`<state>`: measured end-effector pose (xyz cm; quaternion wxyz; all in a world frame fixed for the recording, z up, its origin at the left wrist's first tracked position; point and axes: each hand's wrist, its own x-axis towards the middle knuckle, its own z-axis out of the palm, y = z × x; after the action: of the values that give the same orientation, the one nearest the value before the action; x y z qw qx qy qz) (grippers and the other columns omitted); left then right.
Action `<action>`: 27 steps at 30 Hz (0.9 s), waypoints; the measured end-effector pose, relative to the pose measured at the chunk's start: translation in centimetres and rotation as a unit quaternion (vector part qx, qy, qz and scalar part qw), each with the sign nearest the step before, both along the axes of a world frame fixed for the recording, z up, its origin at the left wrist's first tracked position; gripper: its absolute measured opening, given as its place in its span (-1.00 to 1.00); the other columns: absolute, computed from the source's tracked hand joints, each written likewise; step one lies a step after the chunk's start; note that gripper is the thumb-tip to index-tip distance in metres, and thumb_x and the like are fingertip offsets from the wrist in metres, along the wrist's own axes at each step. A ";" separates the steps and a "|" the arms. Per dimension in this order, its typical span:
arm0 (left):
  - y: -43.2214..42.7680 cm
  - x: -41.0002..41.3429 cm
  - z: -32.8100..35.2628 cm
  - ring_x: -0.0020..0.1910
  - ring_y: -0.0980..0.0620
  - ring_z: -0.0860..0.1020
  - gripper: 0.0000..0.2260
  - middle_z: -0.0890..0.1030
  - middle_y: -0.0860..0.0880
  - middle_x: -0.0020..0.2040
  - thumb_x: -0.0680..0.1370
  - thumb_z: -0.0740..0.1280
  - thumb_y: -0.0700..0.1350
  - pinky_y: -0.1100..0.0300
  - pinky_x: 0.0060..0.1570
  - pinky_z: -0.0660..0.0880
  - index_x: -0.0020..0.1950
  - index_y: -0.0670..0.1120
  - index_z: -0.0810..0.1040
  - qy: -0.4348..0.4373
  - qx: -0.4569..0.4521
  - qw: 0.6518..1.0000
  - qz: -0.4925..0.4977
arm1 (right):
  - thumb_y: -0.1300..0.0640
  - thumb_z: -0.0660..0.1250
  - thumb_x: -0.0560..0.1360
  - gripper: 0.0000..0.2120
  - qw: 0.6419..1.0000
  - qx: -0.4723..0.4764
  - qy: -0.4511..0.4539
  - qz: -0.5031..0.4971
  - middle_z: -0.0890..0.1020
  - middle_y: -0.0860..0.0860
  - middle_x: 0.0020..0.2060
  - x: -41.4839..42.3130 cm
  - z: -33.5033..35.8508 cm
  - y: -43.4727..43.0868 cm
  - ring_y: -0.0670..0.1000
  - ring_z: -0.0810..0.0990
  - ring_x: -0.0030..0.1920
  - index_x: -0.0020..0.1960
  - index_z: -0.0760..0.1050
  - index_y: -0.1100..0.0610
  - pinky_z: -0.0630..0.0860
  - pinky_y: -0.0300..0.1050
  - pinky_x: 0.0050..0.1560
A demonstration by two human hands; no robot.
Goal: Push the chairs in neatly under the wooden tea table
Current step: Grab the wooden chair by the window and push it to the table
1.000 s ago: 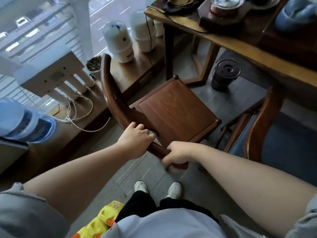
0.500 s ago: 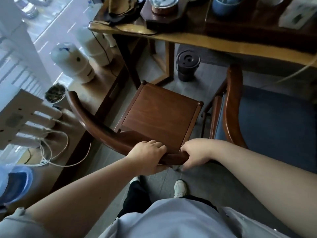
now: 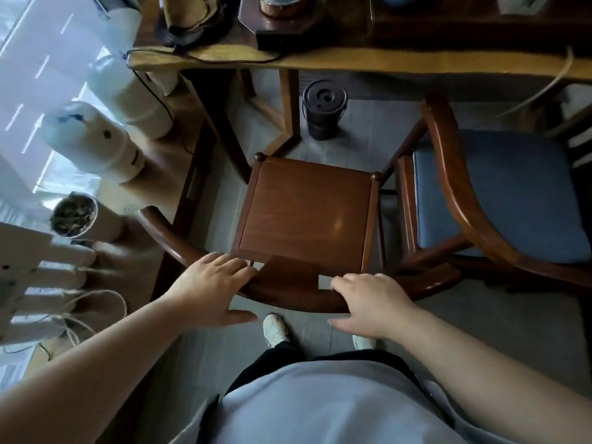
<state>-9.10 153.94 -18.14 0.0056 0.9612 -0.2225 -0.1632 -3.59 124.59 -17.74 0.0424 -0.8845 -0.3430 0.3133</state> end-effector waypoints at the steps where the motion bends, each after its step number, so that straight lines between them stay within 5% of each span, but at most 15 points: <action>1: 0.8 0.3 -0.1 0.12 -0.08 0.57 -0.30 0.62 -0.02 0.13 0.36 0.21 0.46 -0.03 0.17 0.49 0.28 -0.01 0.52 0.006 0.006 1.000 -0.004 | -0.26 0.29 0.44 -0.59 1.000 0.005 -0.004 -0.010 0.59 -0.07 0.03 -0.4 -0.1 0.8 0.06 0.58 0.05 0.14 0.41 -0.02 0.46 -0.01 -0.02; 10: 2.7 3.8 -0.2 -0.13 0.04 0.57 -0.74 0.57 0.12 -0.11 0.44 0.25 0.19 0.09 -0.11 0.53 0.06 0.13 0.50 0.062 0.098 0.993 -0.025 | -0.20 0.30 0.41 -0.72 0.994 -0.053 -0.048 -0.078 0.63 -0.10 -0.11 -1.3 -0.1 3.5 0.03 0.63 -0.10 0.04 0.48 -0.08 0.52 -0.06 -0.10; 19: 6.2 7.9 0.8 -0.29 0.11 0.53 -0.91 0.53 0.15 -0.28 0.44 0.26 0.06 0.19 -0.28 0.41 -0.08 0.15 0.50 0.106 0.164 0.980 -0.038 | -0.13 0.29 0.41 -0.69 0.994 -0.043 -0.058 -0.077 0.65 -0.02 -0.13 0.1 -0.5 7.8 0.11 0.63 -0.09 0.08 0.52 -0.01 0.48 -0.04 -0.15; 27: 5.5 7.4 -0.3 -0.29 0.13 0.56 -0.88 0.55 0.15 -0.30 0.42 0.28 0.08 0.15 -0.16 0.53 -0.07 0.15 0.54 0.110 0.136 0.985 -0.014 | -0.14 0.29 0.39 -0.71 0.997 -0.044 -0.050 -0.035 0.62 -0.02 -0.22 0.7 -1.0 6.1 0.09 0.62 -0.21 0.00 0.51 0.00 0.54 -0.04 -0.19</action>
<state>-1.73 159.46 -18.49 -0.1028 0.9260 -0.2098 -0.2966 -2.86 130.71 -18.79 -0.0031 -0.9114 -0.2993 0.2823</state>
